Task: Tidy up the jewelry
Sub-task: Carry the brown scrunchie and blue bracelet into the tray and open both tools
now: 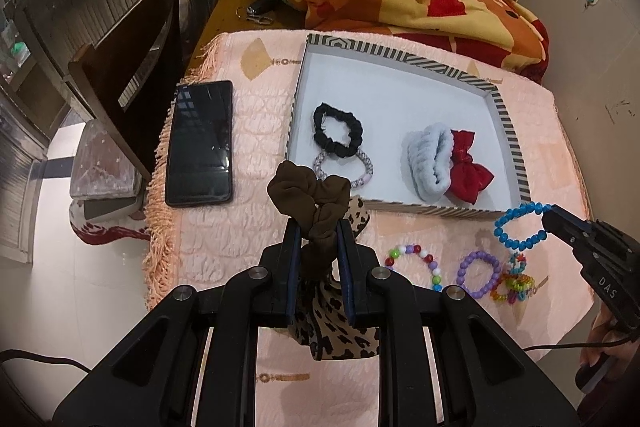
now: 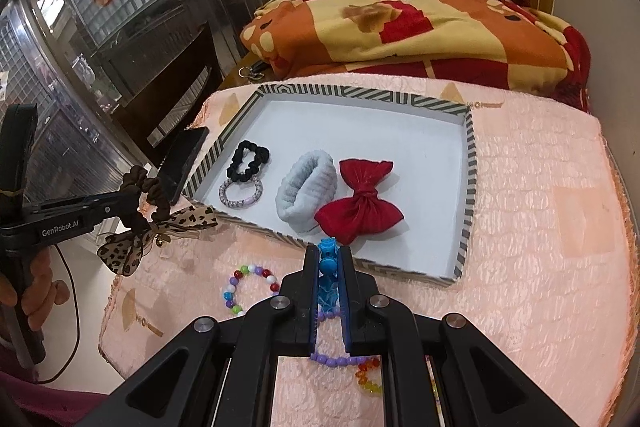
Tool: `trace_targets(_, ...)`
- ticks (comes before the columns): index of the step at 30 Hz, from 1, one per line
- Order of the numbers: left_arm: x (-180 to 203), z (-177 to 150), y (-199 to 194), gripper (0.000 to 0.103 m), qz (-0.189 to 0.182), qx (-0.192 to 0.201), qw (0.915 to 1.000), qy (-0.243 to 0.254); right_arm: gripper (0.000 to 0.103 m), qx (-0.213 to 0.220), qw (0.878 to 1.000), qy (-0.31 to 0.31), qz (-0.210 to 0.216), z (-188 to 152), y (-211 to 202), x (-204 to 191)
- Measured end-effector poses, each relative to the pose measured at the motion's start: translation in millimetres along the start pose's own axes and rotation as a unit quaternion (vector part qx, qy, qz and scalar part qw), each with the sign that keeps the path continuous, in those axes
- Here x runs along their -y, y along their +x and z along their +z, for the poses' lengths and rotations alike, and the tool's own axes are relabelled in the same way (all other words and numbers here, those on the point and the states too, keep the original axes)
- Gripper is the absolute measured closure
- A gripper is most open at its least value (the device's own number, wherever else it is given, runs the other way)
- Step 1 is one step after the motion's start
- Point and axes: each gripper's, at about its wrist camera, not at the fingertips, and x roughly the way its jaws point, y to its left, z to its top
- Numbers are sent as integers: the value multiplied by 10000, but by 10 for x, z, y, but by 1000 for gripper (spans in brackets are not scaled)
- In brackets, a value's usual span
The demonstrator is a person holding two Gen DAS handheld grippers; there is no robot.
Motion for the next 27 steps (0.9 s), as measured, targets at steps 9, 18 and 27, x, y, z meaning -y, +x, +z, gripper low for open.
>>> trace_targets(9,151,277,-9,87,-25,195,9998,87,95,96,9998,-161,38,284,36,-32)
trace_targets(18,307,678,83,87,124,398,9989,202,95,171,9990,-418,41,683,164,-60)
trace_targets(27,442,1024,283,87,335,477,9980,252,95,157,9982,-571,85,1049,390,-24)
